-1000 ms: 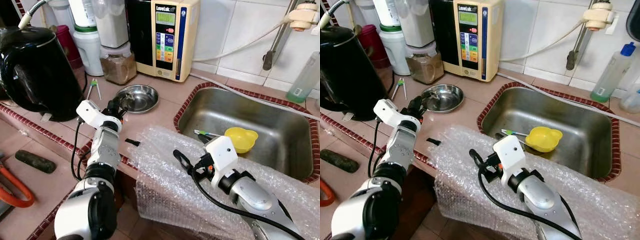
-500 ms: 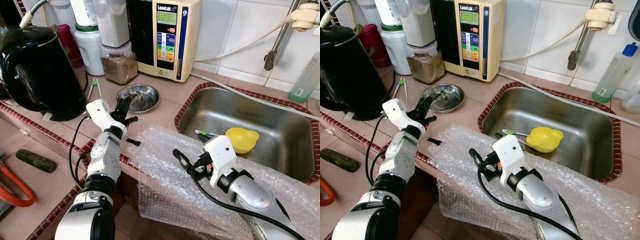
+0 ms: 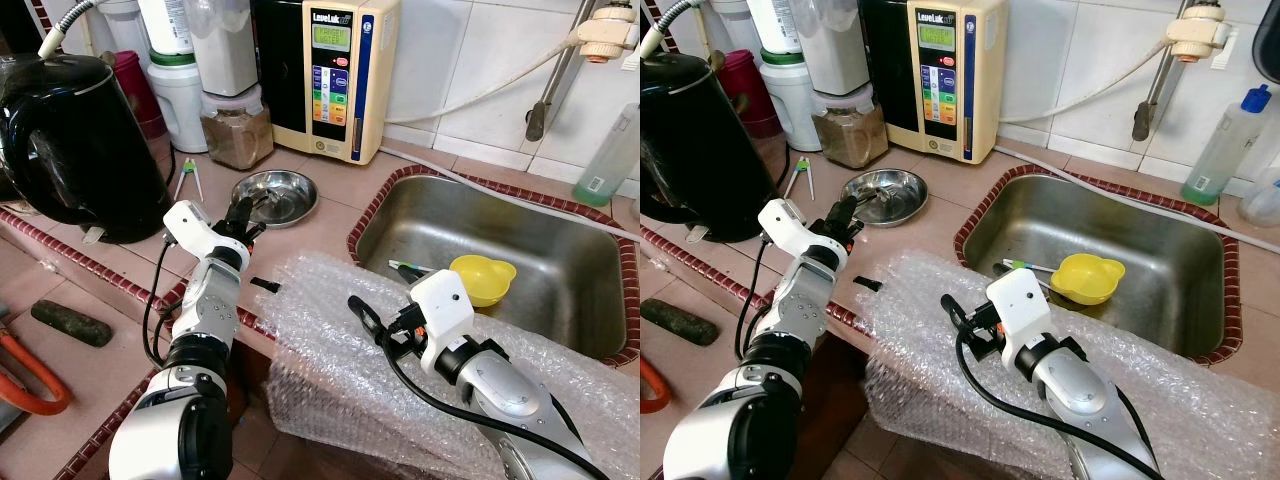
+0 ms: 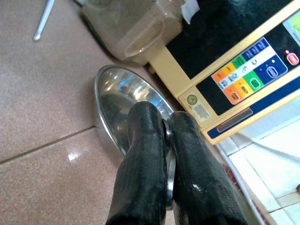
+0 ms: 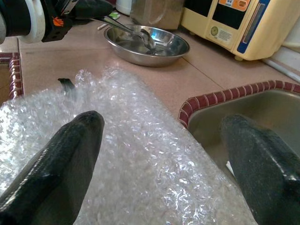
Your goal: Kitchen organization
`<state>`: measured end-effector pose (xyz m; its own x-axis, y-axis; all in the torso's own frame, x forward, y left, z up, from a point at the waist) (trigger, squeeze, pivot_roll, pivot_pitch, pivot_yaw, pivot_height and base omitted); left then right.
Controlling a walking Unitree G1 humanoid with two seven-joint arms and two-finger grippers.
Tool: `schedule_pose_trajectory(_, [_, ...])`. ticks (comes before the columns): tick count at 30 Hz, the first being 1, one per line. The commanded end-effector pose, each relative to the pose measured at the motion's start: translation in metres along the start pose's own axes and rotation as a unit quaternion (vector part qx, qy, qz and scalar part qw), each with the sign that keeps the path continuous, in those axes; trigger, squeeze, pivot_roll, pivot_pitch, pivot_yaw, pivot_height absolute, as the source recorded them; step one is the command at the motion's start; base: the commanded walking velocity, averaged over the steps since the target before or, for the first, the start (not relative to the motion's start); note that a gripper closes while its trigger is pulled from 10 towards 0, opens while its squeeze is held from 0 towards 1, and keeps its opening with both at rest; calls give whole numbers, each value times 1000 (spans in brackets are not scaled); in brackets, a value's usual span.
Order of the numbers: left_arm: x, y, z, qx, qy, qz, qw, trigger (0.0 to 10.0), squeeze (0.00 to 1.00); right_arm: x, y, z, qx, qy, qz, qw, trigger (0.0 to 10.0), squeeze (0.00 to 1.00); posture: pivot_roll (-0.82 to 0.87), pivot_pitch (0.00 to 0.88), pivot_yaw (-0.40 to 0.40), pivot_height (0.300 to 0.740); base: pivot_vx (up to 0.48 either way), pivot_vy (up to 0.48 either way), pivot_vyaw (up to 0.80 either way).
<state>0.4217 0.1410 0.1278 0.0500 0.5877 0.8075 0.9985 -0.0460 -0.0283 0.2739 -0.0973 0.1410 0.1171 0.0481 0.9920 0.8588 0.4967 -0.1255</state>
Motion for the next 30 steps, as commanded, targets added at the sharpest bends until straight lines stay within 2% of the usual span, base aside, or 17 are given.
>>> schedule_pose_trajectory(1, [-11,0,8,25,-14,35,999,10000,835,2,1,-3,-5,-6,-3,1000,10000,0,-171,0,70,740,0,0,0])
schedule_pose_trajectory(2, [-11,0,8,29,-17,38,999,10000,1000,2,1,-3,-5,-6,-3,1000,10000,0,-171,0,70,740,0,0,0])
schedule_pose_trajectory(6, [-14,-1,18,56,-6,57,997,10000,1000,2,1,-4,-6,-6,-3,1000,10000,0,-171,0,70,740,0,0,0])
schedule_pose_trajectory(7, [-14,-1,20,61,-15,58,996,10000,847,2,1,-4,-7,-6,-3,1000,10000,0,-175,0,70,740,0,0,0])
schedule_pose_trajectory(8, [-15,-2,22,65,-23,60,996,10000,753,2,1,-4,-7,-7,-3,1000,10000,0,-175,0,70,740,0,0,0])
schedule_pose_trajectory(9, [-14,-2,24,65,-38,55,996,3176,0,2,1,-4,-7,-7,-3,1000,10000,0,-175,0,70,740,0,0,0])
schedule_pose_trajectory(10, [-14,-2,24,64,-41,53,996,0,0,2,1,-5,-8,-7,-3,1000,10000,0,-176,0,70,740,0,0,0])
schedule_pose_trajectory(23, [-17,-3,22,55,-67,61,994,0,0,3,1,-6,-5,-13,-3,1000,10000,0,-174,0,65,740,0,0,0])
schedule_pose_trajectory(28, [-19,-5,26,60,-64,67,994,0,0,3,0,-6,-5,-15,-2,1000,10000,0,-172,0,63,740,0,0,0])
schedule_pose_trajectory(29, [-20,-5,28,66,-60,69,994,431,0,3,0,-7,-5,-15,-2,1000,10000,0,-172,0,62,740,0,0,0])
schedule_pose_trajectory(30, [-23,-7,33,81,-59,78,992,10000,0,3,1,-6,-4,-16,-2,1000,10000,0,-172,0,62,740,0,0,0])
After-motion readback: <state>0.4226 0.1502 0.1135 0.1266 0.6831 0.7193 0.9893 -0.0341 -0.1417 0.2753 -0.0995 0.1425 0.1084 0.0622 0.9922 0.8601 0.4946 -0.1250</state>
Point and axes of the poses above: a point about 5 cm out from each wrist's last joint towards the gripper, its own y axis pointing out of the wrist towards the gripper, its own x axis along the axis of the wrist's last joint, z = x × y, the point moved 4 cm from there along y, pointing out of the wrist towards the gripper, and after that the axes turned 11 degrees about y, right-handed, at the moved point
